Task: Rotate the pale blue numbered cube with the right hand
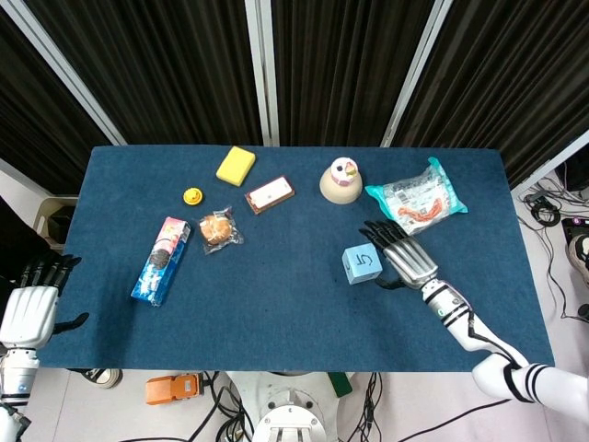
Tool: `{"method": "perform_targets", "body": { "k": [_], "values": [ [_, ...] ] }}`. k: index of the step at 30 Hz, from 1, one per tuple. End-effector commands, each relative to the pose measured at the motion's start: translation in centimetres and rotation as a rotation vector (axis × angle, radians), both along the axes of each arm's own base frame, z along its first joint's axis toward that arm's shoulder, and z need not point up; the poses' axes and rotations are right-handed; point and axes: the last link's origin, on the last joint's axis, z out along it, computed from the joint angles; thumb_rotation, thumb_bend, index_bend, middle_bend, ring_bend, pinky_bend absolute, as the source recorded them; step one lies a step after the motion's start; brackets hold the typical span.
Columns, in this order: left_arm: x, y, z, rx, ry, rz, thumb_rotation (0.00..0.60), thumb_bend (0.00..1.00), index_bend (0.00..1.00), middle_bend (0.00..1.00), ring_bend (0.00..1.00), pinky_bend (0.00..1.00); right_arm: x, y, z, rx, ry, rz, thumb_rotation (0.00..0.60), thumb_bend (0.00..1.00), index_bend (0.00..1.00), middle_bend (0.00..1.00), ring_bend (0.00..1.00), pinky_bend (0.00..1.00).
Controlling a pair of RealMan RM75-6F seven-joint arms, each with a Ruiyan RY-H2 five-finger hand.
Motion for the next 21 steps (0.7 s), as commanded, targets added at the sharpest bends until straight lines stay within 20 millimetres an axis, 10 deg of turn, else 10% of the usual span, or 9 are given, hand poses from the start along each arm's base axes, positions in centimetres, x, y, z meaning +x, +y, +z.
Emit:
{"method": "perform_targets", "body": {
  "k": [1, 21],
  "values": [
    [-0.1, -0.1, 0.0, -0.001, 0.001, 0.004, 0.600, 0.00, 0.14, 0.12, 0.00, 0.00, 3.3, -0.2, 1.3, 0.049, 0.217, 0.011, 0.560, 0.28, 0.00, 0.04, 0.00, 0.00],
    [-0.7, -0.1, 0.0, -0.005, 0.001, 0.020, 0.600, 0.00, 0.14, 0.12, 0.00, 0.00, 6.8, -0.9, -3.6, 0.024, 0.381, -0.052, 0.518, 0.27, 0.15, 0.14, 0.02, 0.04]
  ]
}}
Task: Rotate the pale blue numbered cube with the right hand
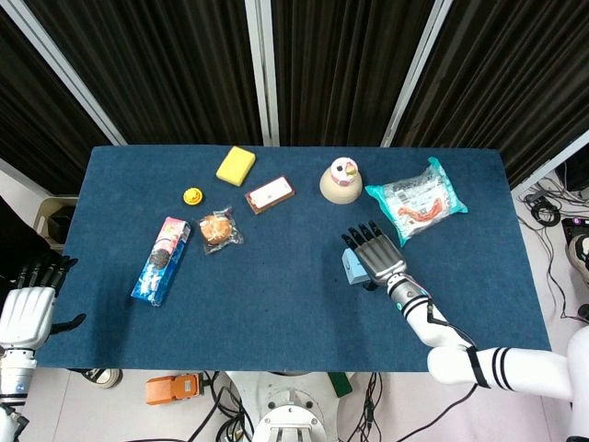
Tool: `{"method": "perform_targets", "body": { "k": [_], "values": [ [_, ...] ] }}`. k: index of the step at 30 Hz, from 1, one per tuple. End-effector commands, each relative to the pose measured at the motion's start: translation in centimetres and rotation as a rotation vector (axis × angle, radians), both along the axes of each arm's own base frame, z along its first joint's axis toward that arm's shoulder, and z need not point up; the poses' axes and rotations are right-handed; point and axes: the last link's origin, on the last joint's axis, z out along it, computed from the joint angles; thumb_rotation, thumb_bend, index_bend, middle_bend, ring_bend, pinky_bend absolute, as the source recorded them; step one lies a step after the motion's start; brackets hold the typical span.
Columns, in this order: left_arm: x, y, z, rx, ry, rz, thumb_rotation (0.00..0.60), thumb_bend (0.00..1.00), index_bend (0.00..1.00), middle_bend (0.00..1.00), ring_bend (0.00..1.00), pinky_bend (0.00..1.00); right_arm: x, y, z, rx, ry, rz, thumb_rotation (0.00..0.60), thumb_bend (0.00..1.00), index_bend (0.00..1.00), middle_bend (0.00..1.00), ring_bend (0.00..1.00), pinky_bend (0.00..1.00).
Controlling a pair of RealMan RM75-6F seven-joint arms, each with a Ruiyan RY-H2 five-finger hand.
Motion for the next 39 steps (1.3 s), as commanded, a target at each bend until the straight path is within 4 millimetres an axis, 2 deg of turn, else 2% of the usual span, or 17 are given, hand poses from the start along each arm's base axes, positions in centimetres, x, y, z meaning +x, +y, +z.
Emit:
{"method": "perform_targets", "body": {
  "k": [1, 3, 6, 10, 15, 20, 23, 26, 32, 39],
  "values": [
    [-0.1, -0.1, 0.0, -0.001, 0.000, 0.002, 0.600, 0.00, 0.14, 0.12, 0.00, 0.00, 0.3, 0.0, -0.4, -0.009, 0.010, 0.000, 0.520, 0.27, 0.19, 0.16, 0.04, 0.05],
    [-0.1, -0.1, 0.0, -0.001, -0.001, 0.004, 0.600, 0.00, 0.14, 0.12, 0.00, 0.00, 0.3, -0.1, -0.5, -0.013, 0.007, -0.009, 0.530, 0.27, 0.26, 0.22, 0.08, 0.09],
    [-0.2, -0.2, 0.0, -0.002, -0.001, 0.006, 0.600, 0.00, 0.14, 0.12, 0.00, 0.00, 0.2, -0.3, -0.7, -0.017, -0.007, -0.026, 0.592, 0.27, 0.37, 0.29, 0.15, 0.14],
    [-0.3, -0.2, 0.0, -0.001, -0.001, 0.008, 0.600, 0.00, 0.14, 0.12, 0.00, 0.00, 0.2, -0.6, -0.6, -0.038, -0.070, -0.048, 0.596, 0.29, 0.49, 0.39, 0.24, 0.19],
    [-0.4, 0.0, 0.1, -0.002, 0.001, 0.010, 0.600, 0.00, 0.14, 0.12, 0.00, 0.00, -0.4, -0.6, 0.8, -0.117, -0.359, -0.127, 0.596, 0.34, 0.58, 0.45, 0.31, 0.23],
    [-0.1, 0.4, -0.1, -0.006, -0.002, -0.003, 0.600, 0.00, 0.14, 0.12, 0.00, 0.00, -2.2, 0.2, 1.7, -0.150, -0.698, -0.220, 0.595, 0.33, 0.59, 0.46, 0.32, 0.23],
    [0.2, 0.6, -0.2, -0.011, -0.004, -0.011, 0.600, 0.00, 0.14, 0.12, 0.00, 0.00, -3.7, 0.8, 1.5, -0.150, -0.864, -0.278, 0.593, 0.34, 0.59, 0.46, 0.32, 0.23],
    [0.4, 0.8, -0.3, -0.015, -0.004, -0.019, 0.600, 0.00, 0.14, 0.12, 0.00, 0.00, -5.1, 1.1, 0.9, -0.135, -0.978, -0.328, 0.581, 0.34, 0.58, 0.46, 0.30, 0.19],
    [0.7, 1.0, -0.5, -0.021, -0.005, -0.027, 0.600, 0.00, 0.14, 0.12, 0.00, 0.00, -7.5, 1.6, -1.3, -0.111, -1.136, -0.397, 0.549, 0.34, 0.55, 0.46, 0.25, 0.09],
    [0.9, 1.0, -0.5, -0.022, -0.005, -0.029, 0.600, 0.00, 0.14, 0.12, 0.00, 0.00, -9.0, 1.7, -3.4, -0.107, -1.220, -0.414, 0.548, 0.34, 0.52, 0.46, 0.20, 0.00]
  ]
}}
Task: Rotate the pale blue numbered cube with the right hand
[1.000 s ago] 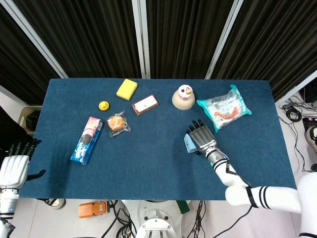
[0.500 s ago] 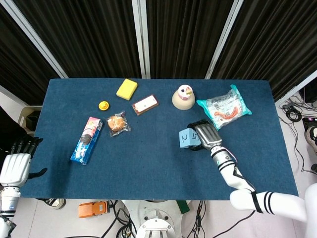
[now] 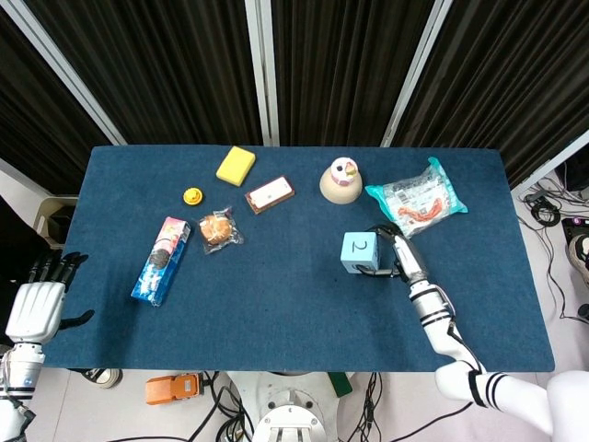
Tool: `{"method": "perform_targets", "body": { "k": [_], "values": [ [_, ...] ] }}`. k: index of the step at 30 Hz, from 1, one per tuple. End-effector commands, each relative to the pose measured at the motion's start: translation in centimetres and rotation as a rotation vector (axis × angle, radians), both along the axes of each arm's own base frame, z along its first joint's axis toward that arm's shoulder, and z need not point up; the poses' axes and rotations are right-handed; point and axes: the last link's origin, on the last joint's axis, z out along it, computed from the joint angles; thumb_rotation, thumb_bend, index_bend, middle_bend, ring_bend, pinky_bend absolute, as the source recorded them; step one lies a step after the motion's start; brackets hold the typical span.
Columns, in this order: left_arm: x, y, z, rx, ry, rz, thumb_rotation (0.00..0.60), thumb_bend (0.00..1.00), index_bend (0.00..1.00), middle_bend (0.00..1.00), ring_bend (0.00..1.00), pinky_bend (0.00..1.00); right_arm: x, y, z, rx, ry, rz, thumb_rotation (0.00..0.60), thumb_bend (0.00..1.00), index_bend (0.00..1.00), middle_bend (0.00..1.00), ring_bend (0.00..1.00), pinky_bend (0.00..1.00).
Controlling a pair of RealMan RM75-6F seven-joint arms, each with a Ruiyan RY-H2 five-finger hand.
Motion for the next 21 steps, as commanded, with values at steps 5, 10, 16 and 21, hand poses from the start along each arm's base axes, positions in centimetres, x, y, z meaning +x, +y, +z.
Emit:
{"method": "perform_targets", "body": {
  "k": [5, 10, 16, 21],
  "values": [
    [0.0, 0.0, -0.1, -0.004, -0.002, 0.000, 0.600, 0.00, 0.14, 0.12, 0.00, 0.00, -1.0, 0.7, -3.0, 0.006, -0.071, 0.036, 0.549, 0.34, 0.50, 0.46, 0.19, 0.00],
    [-0.1, -0.1, -0.1, -0.006, -0.002, 0.002, 0.600, 0.00, 0.14, 0.12, 0.00, 0.00, -0.9, 0.4, -3.9, 0.034, -0.060, 0.083, 0.548, 0.33, 0.49, 0.46, 0.18, 0.00],
    [-0.4, -0.2, -0.1, -0.006, -0.004, 0.013, 0.600, 0.00, 0.14, 0.12, 0.00, 0.00, -1.0, 0.1, -4.4, 0.049, -0.007, 0.132, 0.547, 0.33, 0.47, 0.46, 0.17, 0.00],
    [-0.5, -0.3, -0.2, -0.008, -0.005, 0.017, 0.600, 0.00, 0.14, 0.12, 0.00, 0.00, -1.4, 0.1, -4.7, 0.056, 0.067, 0.172, 0.547, 0.33, 0.34, 0.40, 0.09, 0.00]
  ]
}}
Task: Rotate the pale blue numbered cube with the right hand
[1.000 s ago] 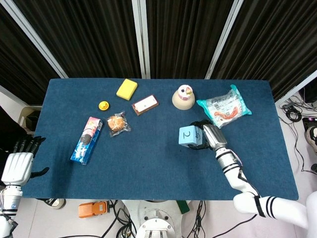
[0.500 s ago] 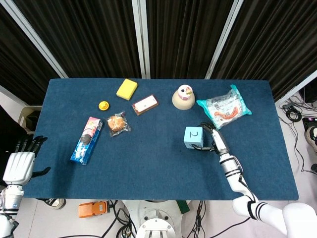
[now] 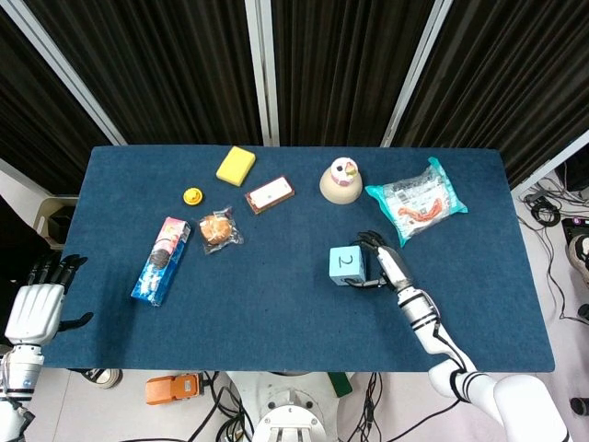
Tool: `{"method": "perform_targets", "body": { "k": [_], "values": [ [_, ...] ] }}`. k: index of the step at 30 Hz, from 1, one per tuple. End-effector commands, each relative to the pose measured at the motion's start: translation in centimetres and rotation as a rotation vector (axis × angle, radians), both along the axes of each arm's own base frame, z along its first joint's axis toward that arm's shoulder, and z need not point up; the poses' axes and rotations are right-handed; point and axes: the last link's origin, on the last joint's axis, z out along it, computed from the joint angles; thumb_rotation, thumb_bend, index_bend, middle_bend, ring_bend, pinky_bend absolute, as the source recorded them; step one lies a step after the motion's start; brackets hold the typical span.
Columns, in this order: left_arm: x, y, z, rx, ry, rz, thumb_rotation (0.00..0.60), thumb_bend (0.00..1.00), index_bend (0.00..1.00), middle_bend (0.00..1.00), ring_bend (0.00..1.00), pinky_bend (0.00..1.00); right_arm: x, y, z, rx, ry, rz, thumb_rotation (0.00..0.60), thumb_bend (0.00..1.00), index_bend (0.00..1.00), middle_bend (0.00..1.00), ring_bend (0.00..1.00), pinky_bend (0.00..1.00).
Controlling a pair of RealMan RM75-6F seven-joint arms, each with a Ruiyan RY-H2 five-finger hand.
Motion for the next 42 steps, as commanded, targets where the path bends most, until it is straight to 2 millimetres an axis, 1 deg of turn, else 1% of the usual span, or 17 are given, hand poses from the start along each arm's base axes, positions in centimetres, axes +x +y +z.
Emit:
{"method": "perform_targets", "body": {
  "k": [1, 3, 6, 8, 9, 12, 13, 16, 19, 20, 23, 24, 27, 29, 33, 39, 42],
  "values": [
    [-0.1, 0.0, 0.0, 0.001, 0.000, 0.001, 0.600, 0.00, 0.14, 0.12, 0.00, 0.00, -0.1, 0.2, -0.3, 0.000, 0.039, 0.025, 0.547, 0.34, 0.31, 0.38, 0.07, 0.00],
    [-0.1, 0.0, 0.1, 0.002, 0.001, 0.002, 0.600, 0.00, 0.14, 0.12, 0.00, 0.00, -0.4, 0.3, -0.2, -0.003, 0.060, 0.033, 0.547, 0.34, 0.20, 0.30, 0.02, 0.00],
    [-0.1, 0.0, 0.2, 0.005, 0.001, 0.001, 0.600, 0.00, 0.14, 0.12, 0.00, 0.00, -0.8, 0.6, 0.0, -0.007, 0.087, 0.045, 0.546, 0.33, 0.07, 0.23, 0.00, 0.00],
    [-0.1, 0.0, 0.2, 0.007, -0.001, -0.002, 0.600, 0.00, 0.14, 0.12, 0.00, 0.00, -1.1, 0.8, 0.3, -0.010, 0.106, 0.053, 0.545, 0.33, 0.01, 0.17, 0.00, 0.00],
    [0.0, 0.0, 0.2, 0.007, 0.000, -0.003, 0.600, 0.00, 0.14, 0.12, 0.00, 0.00, -1.2, 0.9, 0.4, -0.011, 0.110, 0.055, 0.544, 0.33, 0.00, 0.14, 0.00, 0.00],
    [0.0, 0.1, 0.3, 0.007, 0.002, -0.006, 0.600, 0.00, 0.14, 0.12, 0.00, 0.00, -1.6, 1.4, 1.5, -0.025, 0.129, 0.074, 0.543, 0.33, 0.00, 0.04, 0.00, 0.00],
    [0.1, 0.1, 0.3, 0.006, 0.002, -0.007, 0.600, 0.00, 0.14, 0.12, 0.00, 0.00, -1.7, 1.5, 1.9, -0.034, 0.134, 0.082, 0.543, 0.33, 0.00, 0.03, 0.00, 0.00],
    [0.2, 0.2, 0.4, 0.009, 0.005, -0.011, 0.600, 0.00, 0.14, 0.12, 0.00, 0.00, -1.8, 1.9, 4.1, -0.082, 0.173, 0.120, 0.542, 0.33, 0.00, 0.01, 0.00, 0.00],
    [0.3, 0.4, 0.5, 0.013, 0.005, -0.014, 0.600, 0.00, 0.14, 0.12, 0.00, 0.00, -1.8, 2.4, 7.5, -0.171, 0.256, 0.142, 0.541, 0.33, 0.00, 0.01, 0.00, 0.00],
    [0.3, 0.4, 0.5, 0.014, 0.004, -0.016, 0.600, 0.00, 0.14, 0.12, 0.00, 0.00, -1.9, 2.6, 9.1, -0.219, 0.313, 0.134, 0.542, 0.33, 0.00, 0.01, 0.00, 0.00],
    [0.5, 0.5, 0.4, 0.019, 0.000, -0.022, 0.600, 0.00, 0.14, 0.12, 0.00, 0.00, -1.9, 3.6, 12.8, -0.324, 0.466, 0.110, 0.551, 0.33, 0.00, 0.01, 0.00, 0.00],
    [0.5, 0.6, 0.4, 0.021, -0.002, -0.026, 0.600, 0.00, 0.14, 0.12, 0.00, 0.00, -2.0, 4.3, 14.3, -0.348, 0.541, 0.089, 0.556, 0.33, 0.00, 0.01, 0.00, 0.00],
    [0.5, 0.7, 0.1, 0.027, -0.012, -0.032, 0.600, 0.00, 0.14, 0.12, 0.00, 0.00, -2.3, 6.3, 17.3, -0.385, 0.670, 0.021, 0.563, 0.33, 0.00, 0.01, 0.00, 0.00],
    [0.5, 0.7, 0.0, 0.030, -0.018, -0.035, 0.600, 0.00, 0.14, 0.12, 0.00, 0.00, -2.6, 7.6, 18.9, -0.400, 0.706, -0.027, 0.562, 0.33, 0.00, 0.01, 0.00, 0.00],
    [0.6, 0.7, -0.2, 0.039, -0.029, -0.041, 0.600, 0.00, 0.14, 0.12, 0.00, 0.00, -3.9, 10.0, 20.7, -0.424, 0.699, -0.110, 0.561, 0.33, 0.00, 0.01, 0.00, 0.00],
    [0.6, 0.6, -0.3, 0.049, -0.036, -0.046, 0.600, 0.00, 0.14, 0.12, 0.00, 0.00, -6.1, 13.3, 22.2, -0.428, 0.665, -0.202, 0.561, 0.33, 0.00, 0.01, 0.00, 0.00],
    [0.7, 0.6, -0.4, 0.054, -0.047, -0.049, 0.600, 0.00, 0.14, 0.12, 0.00, 0.00, -6.5, 14.3, 22.6, -0.426, 0.658, -0.214, 0.561, 0.33, 0.00, 0.01, 0.00, 0.00]
  ]
}}
